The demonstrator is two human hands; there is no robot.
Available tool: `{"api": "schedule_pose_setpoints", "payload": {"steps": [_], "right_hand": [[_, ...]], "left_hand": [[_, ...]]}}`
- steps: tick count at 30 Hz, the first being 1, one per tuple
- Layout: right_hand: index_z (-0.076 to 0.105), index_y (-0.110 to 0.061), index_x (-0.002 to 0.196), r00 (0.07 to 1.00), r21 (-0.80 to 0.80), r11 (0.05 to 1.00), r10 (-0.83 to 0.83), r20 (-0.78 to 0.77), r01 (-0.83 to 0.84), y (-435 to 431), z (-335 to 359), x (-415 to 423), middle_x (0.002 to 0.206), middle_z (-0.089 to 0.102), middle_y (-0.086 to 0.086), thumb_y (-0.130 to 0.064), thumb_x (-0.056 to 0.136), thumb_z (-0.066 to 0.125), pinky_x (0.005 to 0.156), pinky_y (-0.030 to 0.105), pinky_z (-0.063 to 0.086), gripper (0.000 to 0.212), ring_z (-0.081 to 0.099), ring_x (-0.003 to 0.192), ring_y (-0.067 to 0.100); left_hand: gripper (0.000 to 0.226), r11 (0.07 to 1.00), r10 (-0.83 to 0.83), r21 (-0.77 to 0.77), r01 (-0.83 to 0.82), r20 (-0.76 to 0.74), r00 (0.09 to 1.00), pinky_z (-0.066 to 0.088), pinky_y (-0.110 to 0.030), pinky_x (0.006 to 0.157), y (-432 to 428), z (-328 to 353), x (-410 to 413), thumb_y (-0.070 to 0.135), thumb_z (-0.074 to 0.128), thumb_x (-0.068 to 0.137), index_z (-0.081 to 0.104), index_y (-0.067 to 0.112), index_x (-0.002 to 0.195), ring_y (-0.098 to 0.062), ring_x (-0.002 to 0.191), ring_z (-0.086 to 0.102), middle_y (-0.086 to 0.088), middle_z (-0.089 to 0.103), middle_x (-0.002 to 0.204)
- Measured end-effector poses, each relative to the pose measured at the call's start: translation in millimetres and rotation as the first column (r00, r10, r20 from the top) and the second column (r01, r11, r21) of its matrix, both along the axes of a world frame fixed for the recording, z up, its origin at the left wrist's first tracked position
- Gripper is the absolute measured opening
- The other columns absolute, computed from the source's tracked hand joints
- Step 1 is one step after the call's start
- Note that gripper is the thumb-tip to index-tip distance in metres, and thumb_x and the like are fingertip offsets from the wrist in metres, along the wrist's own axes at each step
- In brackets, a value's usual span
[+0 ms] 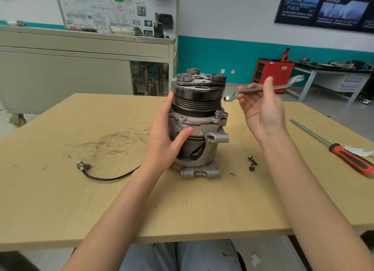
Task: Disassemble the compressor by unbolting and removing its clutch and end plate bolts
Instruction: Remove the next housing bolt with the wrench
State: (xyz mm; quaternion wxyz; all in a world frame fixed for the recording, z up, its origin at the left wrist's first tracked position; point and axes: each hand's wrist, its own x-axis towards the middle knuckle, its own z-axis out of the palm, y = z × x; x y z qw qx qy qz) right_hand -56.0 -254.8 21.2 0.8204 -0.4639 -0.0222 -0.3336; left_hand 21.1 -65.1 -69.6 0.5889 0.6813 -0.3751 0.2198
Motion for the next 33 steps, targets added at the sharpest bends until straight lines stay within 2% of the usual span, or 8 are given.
{"api": "schedule_pose_setpoints", "payload": {"steps": [4, 8, 12, 20, 24, 27, 29, 33], "right_hand": [[0.059, -0.007, 0.079, 0.948, -0.392, 0.863, -0.296, 0.119, 0.319, 12.6, 14.3, -23.1, 0.065, 0.070, 0.005, -0.030, 0.102, 0.038, 0.049, 0.021, 0.053, 0.038, 0.068, 0.055, 0.020], [0.065, -0.002, 0.076, 0.787, -0.731, 0.323, -0.396, 0.472, 0.601, 44.2, 17.9, -30.3, 0.059, 0.065, 0.010, -0.028, 0.094, 0.052, 0.047, 0.034, 0.054, 0.034, 0.065, 0.050, 0.020], [0.064, 0.002, 0.069, 0.586, -0.669, -0.186, -0.355, 0.728, 0.719, 65.8, 8.7, -27.5, 0.059, 0.058, 0.013, -0.029, 0.088, 0.059, 0.046, 0.029, 0.043, 0.037, 0.054, 0.048, 0.024], [0.060, -0.006, 0.063, 0.429, -0.490, -0.529, -0.244, 0.870, 0.693, 81.2, -18.3, -23.4, 0.061, 0.055, 0.008, -0.030, 0.088, 0.063, 0.040, 0.023, 0.031, 0.035, 0.049, 0.045, 0.017], [0.067, -0.002, 0.070, 0.491, -0.552, -0.268, -0.263, 0.830, 0.790, 64.6, -24.0, -20.7, 0.066, 0.061, 0.008, -0.031, 0.093, 0.056, 0.046, 0.026, 0.043, 0.039, 0.055, 0.052, 0.019], [0.061, -0.007, 0.081, 0.794, -0.591, 0.539, -0.309, 0.524, 0.600, 54.6, -35.0, -25.4, 0.078, 0.064, 0.004, -0.032, 0.100, 0.043, 0.059, 0.025, 0.051, 0.036, 0.064, 0.060, 0.022], [0.053, -0.010, 0.081, 0.944, -0.358, 0.891, -0.188, 0.271, 0.280, 44.0, -36.9, -22.0, 0.078, 0.067, 0.000, -0.025, 0.102, 0.034, 0.057, 0.025, 0.053, 0.033, 0.066, 0.060, 0.019], [0.049, -0.009, 0.079, 0.973, 0.009, 0.973, 0.230, 0.028, -0.230, 14.2, -26.7, -4.6, 0.072, 0.068, 0.002, -0.022, 0.104, 0.028, 0.052, 0.018, 0.052, 0.035, 0.064, 0.055, 0.012]], "left_hand": [[0.073, 1.000, 0.014, 0.002, -0.014, 0.010, 1.000, 0.036, -0.050, 0.112, -0.1, -2.0, 0.6, 0.045, 0.058, 0.086, 0.016, 0.053, 0.145, -0.008, 0.143, 0.028, 0.010, 0.030, 0.156], [0.073, 1.000, 0.018, 0.004, -0.018, 0.007, 1.000, 0.035, -0.050, 0.112, -1.2, -2.3, 1.1, 0.044, 0.058, 0.087, 0.017, 0.043, 0.148, -0.009, 0.143, 0.028, 0.007, 0.030, 0.156], [0.073, 1.000, 0.006, -0.005, -0.006, -0.001, 1.000, 0.038, -0.052, 0.109, -1.0, -2.8, 0.6, 0.042, 0.059, 0.087, 0.019, 0.039, 0.148, -0.013, 0.142, 0.032, 0.005, 0.032, 0.155], [0.071, 1.000, -0.008, 0.000, 0.008, 0.007, 1.000, 0.032, -0.044, 0.115, -2.9, 0.1, -2.5, 0.033, 0.059, 0.087, 0.016, 0.048, 0.142, -0.014, 0.139, 0.037, 0.017, 0.033, 0.150], [0.071, 1.000, -0.018, -0.006, 0.018, 0.001, 1.000, 0.036, -0.049, 0.112, -1.1, 0.9, -2.6, 0.034, 0.061, 0.089, 0.015, 0.045, 0.143, -0.013, 0.143, 0.031, 0.002, 0.031, 0.156], [0.071, 0.999, 0.036, 0.015, -0.036, 0.023, 0.999, 0.032, -0.044, 0.115, -0.9, 0.1, -3.1, 0.043, 0.057, 0.086, 0.017, 0.045, 0.145, -0.007, 0.143, 0.029, 0.009, 0.030, 0.155], [0.073, 0.999, 0.049, 0.020, -0.049, 0.021, 0.999, 0.030, -0.040, 0.116, -1.8, 0.3, -2.9, 0.045, 0.056, 0.085, 0.017, 0.041, 0.147, -0.004, 0.143, 0.026, 0.017, 0.027, 0.153], [0.074, 0.999, 0.049, 0.014, -0.049, 0.004, 0.999, 0.031, -0.044, 0.116, -2.2, -1.2, -2.4, 0.045, 0.057, 0.085, 0.018, 0.036, 0.148, -0.006, 0.143, 0.027, 0.010, 0.029, 0.155]]}}
